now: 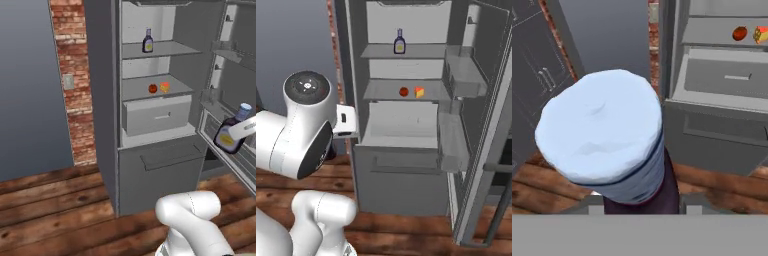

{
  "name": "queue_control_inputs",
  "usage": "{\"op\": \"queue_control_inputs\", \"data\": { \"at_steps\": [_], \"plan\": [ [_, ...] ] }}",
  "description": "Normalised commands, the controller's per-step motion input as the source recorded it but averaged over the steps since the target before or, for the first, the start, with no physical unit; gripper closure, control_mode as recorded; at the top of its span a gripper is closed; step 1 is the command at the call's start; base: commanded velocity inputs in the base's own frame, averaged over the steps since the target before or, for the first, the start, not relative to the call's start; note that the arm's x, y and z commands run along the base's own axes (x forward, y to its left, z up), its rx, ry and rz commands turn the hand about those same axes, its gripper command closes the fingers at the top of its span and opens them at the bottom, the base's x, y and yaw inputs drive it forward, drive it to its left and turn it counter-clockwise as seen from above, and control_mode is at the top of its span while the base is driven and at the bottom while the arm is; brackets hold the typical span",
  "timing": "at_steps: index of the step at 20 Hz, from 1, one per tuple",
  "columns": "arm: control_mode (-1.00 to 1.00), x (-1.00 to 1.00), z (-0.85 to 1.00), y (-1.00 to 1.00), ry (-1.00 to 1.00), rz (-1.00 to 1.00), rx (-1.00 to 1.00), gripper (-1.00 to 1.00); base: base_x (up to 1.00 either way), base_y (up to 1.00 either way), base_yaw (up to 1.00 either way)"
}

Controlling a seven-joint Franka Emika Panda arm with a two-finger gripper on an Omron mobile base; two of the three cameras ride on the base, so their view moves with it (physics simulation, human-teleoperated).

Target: Place the condiment bottle and condiment bottle from the counter to the top shelf of the fridge. If the existing items in the fridge are on the top shelf, move them to other shelves.

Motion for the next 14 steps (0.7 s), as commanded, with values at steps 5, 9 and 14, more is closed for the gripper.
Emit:
{"op": "queue_control_inputs", "data": {
  "at_steps": [5,9,14],
  "plan": [
    [1.00,0.00,0.00,0.00,0.00,0.00,0.00,1.00,0.96,0.00,0.01],
    [1.00,0.00,0.00,0.00,0.00,0.00,0.00,1.00,0.77,-0.07,0.00],
    [1.00,0.00,0.00,0.00,0.00,0.00,0.00,1.00,0.76,-0.02,0.00]
  ]
}}
